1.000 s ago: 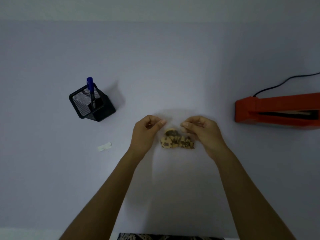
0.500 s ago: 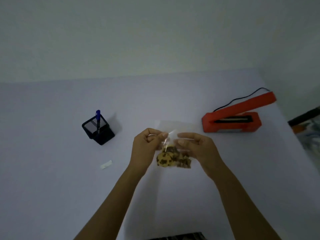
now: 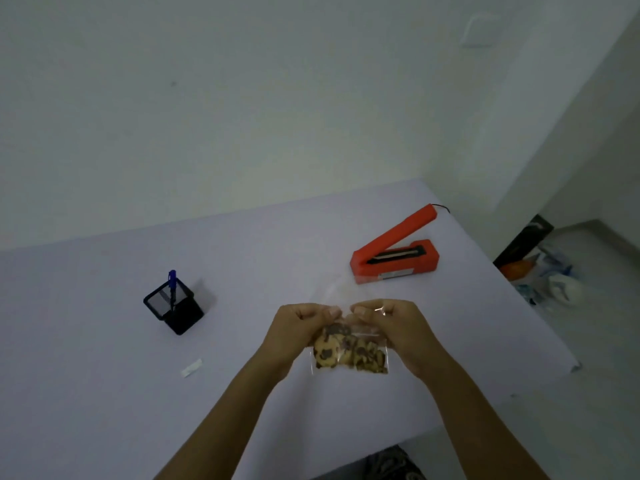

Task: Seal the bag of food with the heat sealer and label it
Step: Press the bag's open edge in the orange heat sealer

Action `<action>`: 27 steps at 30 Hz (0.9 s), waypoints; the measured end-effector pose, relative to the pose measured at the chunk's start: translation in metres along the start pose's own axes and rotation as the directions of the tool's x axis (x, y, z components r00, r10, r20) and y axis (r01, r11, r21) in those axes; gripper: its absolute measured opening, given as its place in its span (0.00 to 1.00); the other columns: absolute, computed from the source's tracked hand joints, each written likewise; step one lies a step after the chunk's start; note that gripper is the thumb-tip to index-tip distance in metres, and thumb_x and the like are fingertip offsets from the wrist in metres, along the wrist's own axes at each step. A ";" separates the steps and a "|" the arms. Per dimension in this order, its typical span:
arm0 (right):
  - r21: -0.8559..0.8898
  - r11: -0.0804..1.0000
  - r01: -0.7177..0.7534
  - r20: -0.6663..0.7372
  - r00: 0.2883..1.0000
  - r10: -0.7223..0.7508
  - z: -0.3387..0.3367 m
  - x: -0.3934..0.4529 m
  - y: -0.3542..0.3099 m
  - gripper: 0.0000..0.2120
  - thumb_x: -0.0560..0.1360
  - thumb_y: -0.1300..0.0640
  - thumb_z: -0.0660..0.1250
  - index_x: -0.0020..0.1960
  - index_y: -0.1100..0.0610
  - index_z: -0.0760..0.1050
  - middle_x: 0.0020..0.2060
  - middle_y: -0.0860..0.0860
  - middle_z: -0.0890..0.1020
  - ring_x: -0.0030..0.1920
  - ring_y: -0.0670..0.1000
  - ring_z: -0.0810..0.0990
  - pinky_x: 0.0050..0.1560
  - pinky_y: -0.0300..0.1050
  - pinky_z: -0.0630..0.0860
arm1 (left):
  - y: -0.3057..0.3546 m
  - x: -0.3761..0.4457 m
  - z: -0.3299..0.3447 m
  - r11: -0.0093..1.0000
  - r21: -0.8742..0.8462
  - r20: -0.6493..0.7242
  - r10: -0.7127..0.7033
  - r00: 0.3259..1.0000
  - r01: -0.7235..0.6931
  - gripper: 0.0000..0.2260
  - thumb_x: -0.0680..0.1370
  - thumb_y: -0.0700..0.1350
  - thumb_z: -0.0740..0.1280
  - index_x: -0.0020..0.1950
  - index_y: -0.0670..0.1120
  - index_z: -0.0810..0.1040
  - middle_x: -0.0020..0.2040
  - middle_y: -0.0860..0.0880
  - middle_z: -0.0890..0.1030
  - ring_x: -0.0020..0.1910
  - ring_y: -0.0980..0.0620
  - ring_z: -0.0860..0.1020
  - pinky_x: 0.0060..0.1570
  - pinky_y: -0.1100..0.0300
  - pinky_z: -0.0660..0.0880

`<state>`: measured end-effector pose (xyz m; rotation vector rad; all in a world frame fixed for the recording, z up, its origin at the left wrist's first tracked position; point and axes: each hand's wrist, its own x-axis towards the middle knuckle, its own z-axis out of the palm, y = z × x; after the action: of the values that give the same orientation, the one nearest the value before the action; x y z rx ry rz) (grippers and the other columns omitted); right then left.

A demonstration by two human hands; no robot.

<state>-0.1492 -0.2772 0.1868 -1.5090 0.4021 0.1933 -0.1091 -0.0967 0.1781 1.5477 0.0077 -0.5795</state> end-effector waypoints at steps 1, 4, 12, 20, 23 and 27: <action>-0.001 1.000 -0.010 0.002 1.000 0.010 -0.007 0.001 0.001 0.06 0.75 0.60 0.70 0.50 0.60 0.83 0.42 0.55 0.87 0.44 0.53 0.86 0.41 0.44 0.81 | -0.001 0.002 0.005 0.999 -0.024 0.009 -0.025 1.000 0.026 0.10 0.75 0.46 0.70 0.47 0.40 0.85 0.43 0.41 0.85 0.39 0.48 0.83 0.43 0.57 0.81; 0.026 0.998 -0.063 0.015 0.998 0.062 -0.029 0.008 0.006 0.07 0.76 0.59 0.69 0.51 0.60 0.82 0.44 0.56 0.87 0.43 0.54 0.86 0.39 0.43 0.80 | -0.005 0.013 0.022 0.988 -0.111 0.030 -0.107 0.994 0.110 0.10 0.76 0.46 0.69 0.50 0.40 0.84 0.45 0.40 0.85 0.41 0.48 0.83 0.42 0.58 0.80; 0.088 0.984 -0.158 -0.074 0.984 0.165 -0.113 0.054 0.010 0.07 0.73 0.62 0.72 0.50 0.64 0.83 0.43 0.60 0.86 0.41 0.56 0.85 0.35 0.39 0.79 | -0.015 0.076 0.087 0.961 -0.168 -0.031 -0.227 0.973 0.219 0.10 0.76 0.47 0.68 0.50 0.42 0.85 0.46 0.41 0.85 0.45 0.45 0.83 0.48 0.53 0.81; 0.105 0.951 -0.291 -0.055 0.953 0.298 -0.194 0.128 0.028 0.06 0.75 0.58 0.70 0.49 0.59 0.84 0.42 0.56 0.87 0.39 0.50 0.85 0.39 0.41 0.79 | -0.035 0.156 0.159 0.909 -0.299 -0.150 -0.345 0.926 0.291 0.11 0.74 0.45 0.70 0.51 0.38 0.83 0.47 0.38 0.84 0.46 0.41 0.83 0.45 0.53 0.81; 0.124 0.935 -0.333 -0.032 0.940 0.339 -0.209 0.157 0.039 0.06 0.75 0.58 0.70 0.49 0.59 0.83 0.42 0.56 0.87 0.41 0.52 0.85 0.41 0.44 0.79 | -0.050 0.177 0.179 0.880 -0.374 -0.231 -0.394 0.890 0.293 0.12 0.75 0.46 0.70 0.51 0.38 0.82 0.46 0.39 0.85 0.47 0.41 0.83 0.45 0.52 0.81; 0.130 0.915 -0.382 -0.018 0.922 0.388 -0.216 0.191 0.052 0.07 0.76 0.59 0.69 0.49 0.62 0.83 0.42 0.57 0.85 0.41 0.53 0.83 0.45 0.47 0.79 | -0.060 0.197 0.193 0.855 -0.429 -0.314 -0.443 0.840 0.290 0.12 0.78 0.48 0.66 0.49 0.39 0.82 0.46 0.40 0.85 0.46 0.43 0.83 0.46 0.51 0.80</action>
<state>-0.0224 -0.5118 0.0641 -1.3008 0.7343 0.4393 -0.0267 -0.3403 0.0612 1.2732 0.7188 -0.5151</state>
